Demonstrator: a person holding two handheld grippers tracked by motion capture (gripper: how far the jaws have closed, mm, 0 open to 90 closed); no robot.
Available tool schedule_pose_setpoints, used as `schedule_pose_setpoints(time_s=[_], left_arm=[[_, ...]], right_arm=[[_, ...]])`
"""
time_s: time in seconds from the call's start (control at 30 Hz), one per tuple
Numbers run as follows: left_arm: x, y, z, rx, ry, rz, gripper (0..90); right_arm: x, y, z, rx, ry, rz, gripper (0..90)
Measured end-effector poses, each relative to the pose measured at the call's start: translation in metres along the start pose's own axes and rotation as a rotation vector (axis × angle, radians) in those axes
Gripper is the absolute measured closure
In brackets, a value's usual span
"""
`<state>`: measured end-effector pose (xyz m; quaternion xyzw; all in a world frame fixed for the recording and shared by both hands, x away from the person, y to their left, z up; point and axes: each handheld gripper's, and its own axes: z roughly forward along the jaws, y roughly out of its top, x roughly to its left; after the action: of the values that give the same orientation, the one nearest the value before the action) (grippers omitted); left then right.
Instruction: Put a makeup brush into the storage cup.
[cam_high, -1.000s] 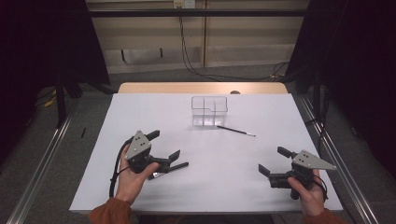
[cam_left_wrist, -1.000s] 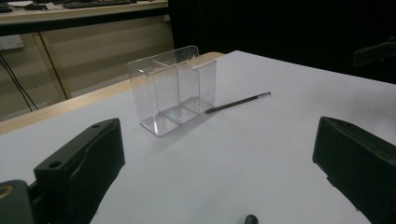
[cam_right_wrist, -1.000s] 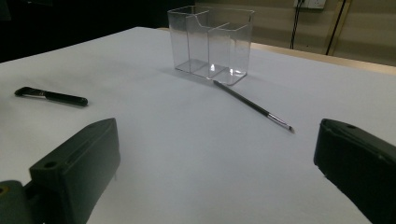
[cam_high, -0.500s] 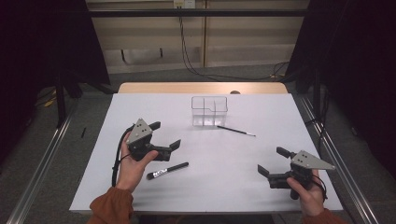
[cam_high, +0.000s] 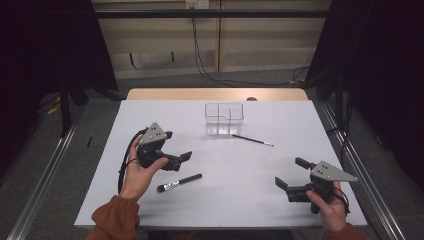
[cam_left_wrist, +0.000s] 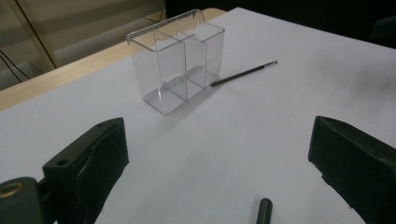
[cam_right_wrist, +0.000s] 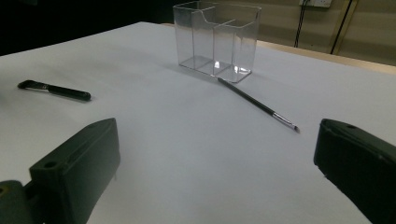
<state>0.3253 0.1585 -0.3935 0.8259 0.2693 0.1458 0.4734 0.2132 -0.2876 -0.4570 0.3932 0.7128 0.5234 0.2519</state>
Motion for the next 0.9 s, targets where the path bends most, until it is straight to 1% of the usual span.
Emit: schedule_pose_setpoints(time_s=[0.03,0.07,0.1,0.13,0.17,0.27,0.3,0.37,0.4,0.43,0.47,0.53,0.57,0.6,0.63,0.67,0.7,0.73,0.8,0.83,0.87,0.9], left_arm=[[0.003,0.0,0.002,0.051,-0.015,0.012,4.8],[0.003,0.0,0.002,0.051,-0.015,0.012,4.8],[0.004,-0.001,0.003,0.076,-0.035,0.012,5.0],[0.006,-0.002,0.005,0.117,-0.055,0.006,5.1],[0.006,-0.002,0.005,0.117,-0.055,0.006,5.1],[0.007,-0.003,0.009,0.167,-0.072,0.011,5.1],[0.006,-0.003,0.011,0.208,-0.085,0.026,5.1],[0.005,-0.003,0.013,0.243,-0.092,0.028,5.1],[0.005,-0.003,0.013,0.243,-0.092,0.028,5.1],[0.004,-0.003,0.014,0.277,-0.091,0.04,5.1],[0.004,-0.003,0.014,0.277,-0.091,0.04,5.1],[0.005,-0.003,0.015,0.323,-0.119,0.032,5.1],[0.005,-0.004,0.016,0.333,-0.132,0.012,5.4],[0.006,-0.005,0.017,0.351,-0.143,0.016,5.6],[0.006,-0.005,0.017,0.351,-0.143,0.016,5.7],[0.006,-0.006,0.018,0.386,-0.152,0.012,5.9],[0.006,-0.007,0.019,0.392,-0.154,0.002,6.1],[0.006,-0.007,0.02,0.41,-0.161,0.014,6.2],[0.005,-0.007,0.02,0.414,-0.16,0.008,6.9],[0.006,-0.007,0.02,0.438,-0.163,0.036,7.0],[0.005,-0.006,0.021,0.472,-0.162,0.05,6.9],[0.005,-0.006,0.021,0.472,-0.162,0.05,6.9]], right_arm=[[0.0,0.0,0.0,0.003,-0.001,0.002,0.3],[0.0,0.0,0.0,0.002,-0.001,0.001,0.3],[0.0,0.0,0.0,0.002,-0.001,0.001,0.3],[0.0,0.0,0.001,0.003,0.0,0.001,0.3],[0.0,0.0,0.001,0.004,-0.001,0.002,0.3],[0.0,0.0,0.0,0.002,0.0,0.002,0.3],[0.0,0.0,0.0,0.003,0.0,0.002,0.3],[-0.001,0.0,0.0,0.004,0.0,0.003,0.2],[0.0,0.0,0.001,0.004,-0.001,0.004,0.2],[0.0,0.0,0.001,0.003,-0.001,0.002,0.3],[0.0,0.0,0.001,0.003,-0.001,0.001,0.2],[0.0,0.0,0.001,0.005,0.001,-0.002,0.2],[0.0,0.0,0.001,0.005,0.0,-0.003,0.3],[0.0,0.0,0.001,0.006,0.0,-0.003,0.3],[0.0,0.0,0.001,0.006,0.0,-0.003,0.3],[0.0,0.0,0.001,0.006,0.002,-0.002,0.2],[0.0,0.0,0.001,0.007,0.004,0.001,0.2],[0.0,0.0,0.001,0.007,0.002,0.002,0.2],[0.0,0.0,0.001,0.007,0.002,0.0,0.3],[0.0,0.0,0.001,0.007,0.002,0.0,0.3],[0.0,0.0,0.001,0.006,0.002,-0.002,0.3],[0.0,0.0,0.001,0.007,0.002,-0.002,0.2]])
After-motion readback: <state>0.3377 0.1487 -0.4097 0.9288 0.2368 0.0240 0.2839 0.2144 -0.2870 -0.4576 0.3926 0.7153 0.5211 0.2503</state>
